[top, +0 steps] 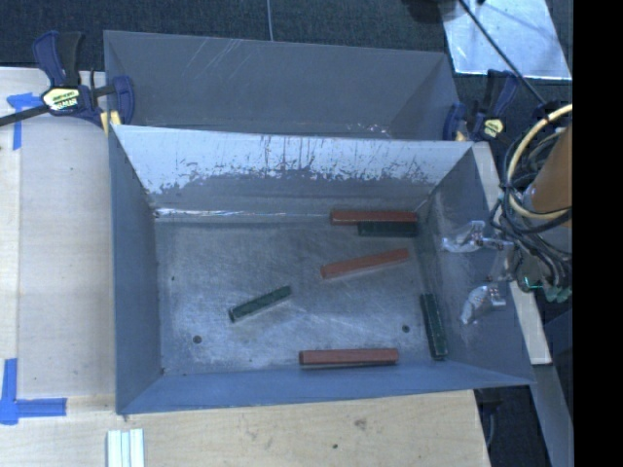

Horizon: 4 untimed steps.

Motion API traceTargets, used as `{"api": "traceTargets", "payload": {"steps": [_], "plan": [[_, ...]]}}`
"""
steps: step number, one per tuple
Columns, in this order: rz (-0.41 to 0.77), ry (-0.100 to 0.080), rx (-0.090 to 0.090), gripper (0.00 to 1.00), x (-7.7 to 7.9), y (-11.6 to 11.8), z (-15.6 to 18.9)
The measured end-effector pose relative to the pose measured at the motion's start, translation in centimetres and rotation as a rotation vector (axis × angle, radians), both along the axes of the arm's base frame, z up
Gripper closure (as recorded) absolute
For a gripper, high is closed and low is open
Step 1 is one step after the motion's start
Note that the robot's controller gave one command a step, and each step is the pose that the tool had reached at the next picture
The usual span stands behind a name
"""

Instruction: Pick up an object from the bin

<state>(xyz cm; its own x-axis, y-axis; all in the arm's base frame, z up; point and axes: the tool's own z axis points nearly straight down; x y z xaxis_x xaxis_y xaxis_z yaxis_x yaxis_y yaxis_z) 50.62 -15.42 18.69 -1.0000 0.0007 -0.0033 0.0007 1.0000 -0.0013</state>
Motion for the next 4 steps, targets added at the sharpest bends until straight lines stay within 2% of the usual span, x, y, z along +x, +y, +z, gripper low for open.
{"api": "traceTargets", "payload": {"steps": [1, 2, 3, 4], "plan": [[0.061, -0.006, -0.002, 0.00, 3.5, -0.1, -5.6], [0.004, 0.005, 0.002, 0.00, 4.5, 1.3, -9.1], [0.051, 0.008, 0.007, 0.00, 8.1, 1.1, -11.0], [-0.027, 0.000, 0.002, 1.00, 8.5, 7.3, -9.2]]}}
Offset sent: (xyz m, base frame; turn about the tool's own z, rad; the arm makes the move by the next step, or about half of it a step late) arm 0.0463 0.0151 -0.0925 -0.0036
